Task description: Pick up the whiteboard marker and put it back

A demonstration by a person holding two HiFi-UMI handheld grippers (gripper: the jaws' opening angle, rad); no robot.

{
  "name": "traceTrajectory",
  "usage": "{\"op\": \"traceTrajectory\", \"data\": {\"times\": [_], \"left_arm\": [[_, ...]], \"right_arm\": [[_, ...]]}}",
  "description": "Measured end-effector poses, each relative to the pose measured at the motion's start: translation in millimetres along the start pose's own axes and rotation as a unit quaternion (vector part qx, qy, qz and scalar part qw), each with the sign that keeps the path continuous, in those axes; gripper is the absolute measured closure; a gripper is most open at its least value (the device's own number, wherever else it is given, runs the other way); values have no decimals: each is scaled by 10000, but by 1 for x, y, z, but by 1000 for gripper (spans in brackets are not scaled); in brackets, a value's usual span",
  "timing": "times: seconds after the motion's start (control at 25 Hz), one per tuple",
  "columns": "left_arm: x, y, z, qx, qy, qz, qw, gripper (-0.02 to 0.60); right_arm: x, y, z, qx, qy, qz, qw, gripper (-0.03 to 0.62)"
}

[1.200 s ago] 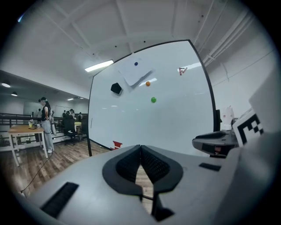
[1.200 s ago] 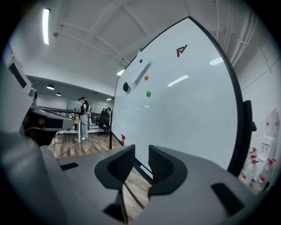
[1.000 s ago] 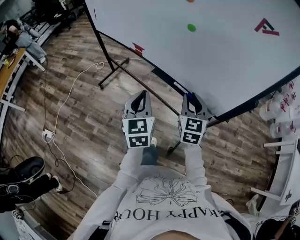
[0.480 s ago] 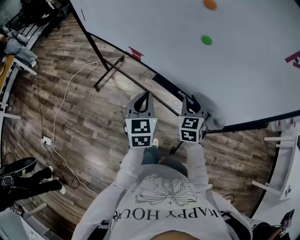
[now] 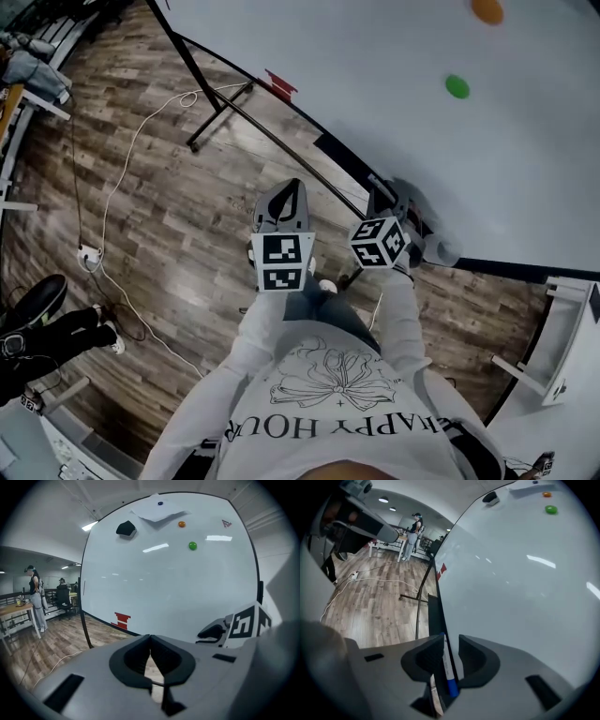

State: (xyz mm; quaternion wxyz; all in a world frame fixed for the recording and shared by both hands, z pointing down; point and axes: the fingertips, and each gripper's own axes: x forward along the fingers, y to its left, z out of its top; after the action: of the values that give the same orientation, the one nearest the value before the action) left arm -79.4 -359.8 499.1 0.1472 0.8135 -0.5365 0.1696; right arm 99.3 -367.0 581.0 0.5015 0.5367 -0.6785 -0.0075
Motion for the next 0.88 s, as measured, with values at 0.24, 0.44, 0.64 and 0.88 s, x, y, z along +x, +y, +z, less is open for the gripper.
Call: {"op": "traceTrajectory", "data": {"times": [0.24,0.44,0.64,0.88], "left_arm": [[8,8,-10,-106,143,117,9998,575],[12,9,-13,-135,197,124,9996,575],[11,13,-13,-148,216,164,9995,575],[12,13,-13,-150,220,190,9995,575]], "right_arm": [[26,8,-8,-535,514,122,9972,497],[43,12,-19,-592,766,214,9951,497],[55,20,-24,-937,985,347,9901,494],[61,21,-27,-979,1256,432,9863,502]]}}
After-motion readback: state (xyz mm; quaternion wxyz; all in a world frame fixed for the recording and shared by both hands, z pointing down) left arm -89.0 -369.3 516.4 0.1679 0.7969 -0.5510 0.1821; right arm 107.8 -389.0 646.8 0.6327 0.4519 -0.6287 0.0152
